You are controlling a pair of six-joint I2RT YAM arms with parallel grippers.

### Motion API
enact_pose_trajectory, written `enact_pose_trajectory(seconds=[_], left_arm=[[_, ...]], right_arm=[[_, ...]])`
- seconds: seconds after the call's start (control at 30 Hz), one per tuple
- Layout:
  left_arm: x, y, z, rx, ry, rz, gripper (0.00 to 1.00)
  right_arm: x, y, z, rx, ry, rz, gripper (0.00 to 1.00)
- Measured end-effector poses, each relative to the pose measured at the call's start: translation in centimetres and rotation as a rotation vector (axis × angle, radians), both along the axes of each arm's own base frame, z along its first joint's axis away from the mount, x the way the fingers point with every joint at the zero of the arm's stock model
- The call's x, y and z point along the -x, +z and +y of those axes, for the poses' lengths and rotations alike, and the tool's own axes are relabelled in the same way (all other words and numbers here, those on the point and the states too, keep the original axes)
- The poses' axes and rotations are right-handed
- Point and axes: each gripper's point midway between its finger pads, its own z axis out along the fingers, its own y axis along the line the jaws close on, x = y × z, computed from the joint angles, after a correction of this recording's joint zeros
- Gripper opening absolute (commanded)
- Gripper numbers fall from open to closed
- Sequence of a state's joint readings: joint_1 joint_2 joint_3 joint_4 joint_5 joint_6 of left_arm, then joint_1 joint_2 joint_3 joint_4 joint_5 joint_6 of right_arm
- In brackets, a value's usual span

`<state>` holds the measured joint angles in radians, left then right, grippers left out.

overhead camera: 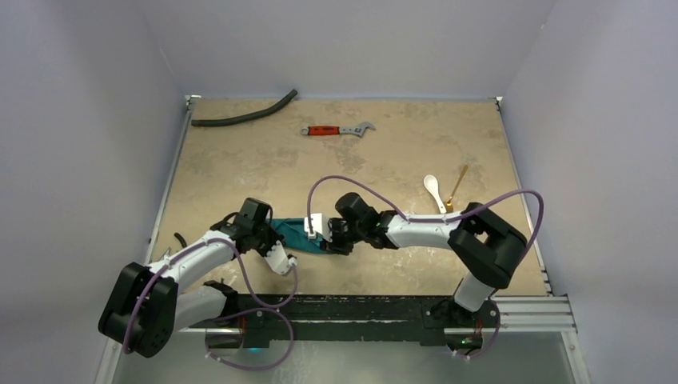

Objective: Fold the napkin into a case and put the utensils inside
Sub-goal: Fold the smaller rectangle-folded napkin at the center of the board.

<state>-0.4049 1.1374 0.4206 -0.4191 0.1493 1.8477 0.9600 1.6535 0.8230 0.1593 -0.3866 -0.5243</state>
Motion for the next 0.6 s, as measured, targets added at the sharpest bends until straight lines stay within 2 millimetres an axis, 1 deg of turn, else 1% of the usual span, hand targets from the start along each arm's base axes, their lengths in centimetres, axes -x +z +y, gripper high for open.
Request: enact_pose_trajectory(seconds=[0.03,0.07,0.2,0.4,0.5,0.57,0.6], left_arm=[[0.0,0.0,0.0,0.000,0.002,0.001,0.00],[0.0,0.0,0.0,0.001,0.003,0.002,0.00],[0.1,0.0,0.1,0.000,0.008,0.005,0.00],[0.3,0.0,0.3,0.005,0.030,0.015,0.01],[0.5,0.1,0.5,0.009,0.051,0.028,0.18],[0.8,0.5,0.5,0.019,0.073,0.042,0.27],[0.9,0.5,0.5,0.022,0.076,0.045,0.28]], right_arm=[[-0.1,-0.2,0.1,0.004,-0.001,0.003,0.22],[-0.2,-0.4,0.3,0.009,-0.002,0.009,0.20],[-0.5,-1.3,0.9,0.035,-0.012,0.039,0.19],[-0.5,-0.8,1.0,0.025,-0.029,0.050,0.13],[-0.5,-0.3,1.1,0.015,-0.031,0.051,0.10],[-0.3,-0.3,1.1,0.012,-0.027,0.060,0.09],[-0.1,-0.3,1.1,0.014,-0.022,0.068,0.09]])
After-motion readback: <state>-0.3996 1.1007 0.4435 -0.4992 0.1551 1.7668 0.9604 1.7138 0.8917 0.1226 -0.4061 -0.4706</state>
